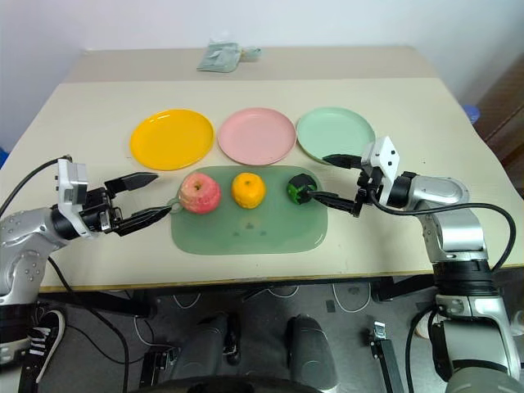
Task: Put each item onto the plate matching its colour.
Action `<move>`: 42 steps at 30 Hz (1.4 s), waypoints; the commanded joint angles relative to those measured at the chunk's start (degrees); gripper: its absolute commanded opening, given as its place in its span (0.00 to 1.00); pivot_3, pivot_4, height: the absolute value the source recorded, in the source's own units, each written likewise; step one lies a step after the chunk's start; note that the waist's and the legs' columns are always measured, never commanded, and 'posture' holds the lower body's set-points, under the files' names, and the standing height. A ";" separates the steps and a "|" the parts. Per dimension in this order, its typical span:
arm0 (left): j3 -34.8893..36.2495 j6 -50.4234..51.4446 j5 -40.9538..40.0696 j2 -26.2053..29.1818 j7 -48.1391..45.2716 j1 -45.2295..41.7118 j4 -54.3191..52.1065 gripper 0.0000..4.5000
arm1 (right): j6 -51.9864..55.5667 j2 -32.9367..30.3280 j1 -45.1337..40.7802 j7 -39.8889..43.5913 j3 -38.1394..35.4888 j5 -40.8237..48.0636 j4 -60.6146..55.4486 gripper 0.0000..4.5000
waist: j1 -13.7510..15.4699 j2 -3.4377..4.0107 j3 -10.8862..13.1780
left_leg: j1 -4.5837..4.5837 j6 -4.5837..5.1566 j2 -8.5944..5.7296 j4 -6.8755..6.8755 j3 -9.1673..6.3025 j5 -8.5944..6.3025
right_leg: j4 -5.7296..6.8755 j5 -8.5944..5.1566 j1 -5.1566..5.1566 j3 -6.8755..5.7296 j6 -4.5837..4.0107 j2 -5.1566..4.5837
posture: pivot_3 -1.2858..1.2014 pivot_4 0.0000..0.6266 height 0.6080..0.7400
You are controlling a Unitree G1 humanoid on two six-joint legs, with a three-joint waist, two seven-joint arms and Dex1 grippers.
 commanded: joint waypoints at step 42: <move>-13.50 -13.18 14.30 -6.02 -3.29 -18.51 23.67 1.00 | 11.48 0.53 1.13 -2.42 -1.62 12.52 -23.88 0.99 | 0.24 0.00 -0.01 | -0.02 0.02 -0.09 0.02 0.07 -0.01 | 0.00 0.00 0.00 0.00 0.01 0.02 | 0.52 0.24 1.00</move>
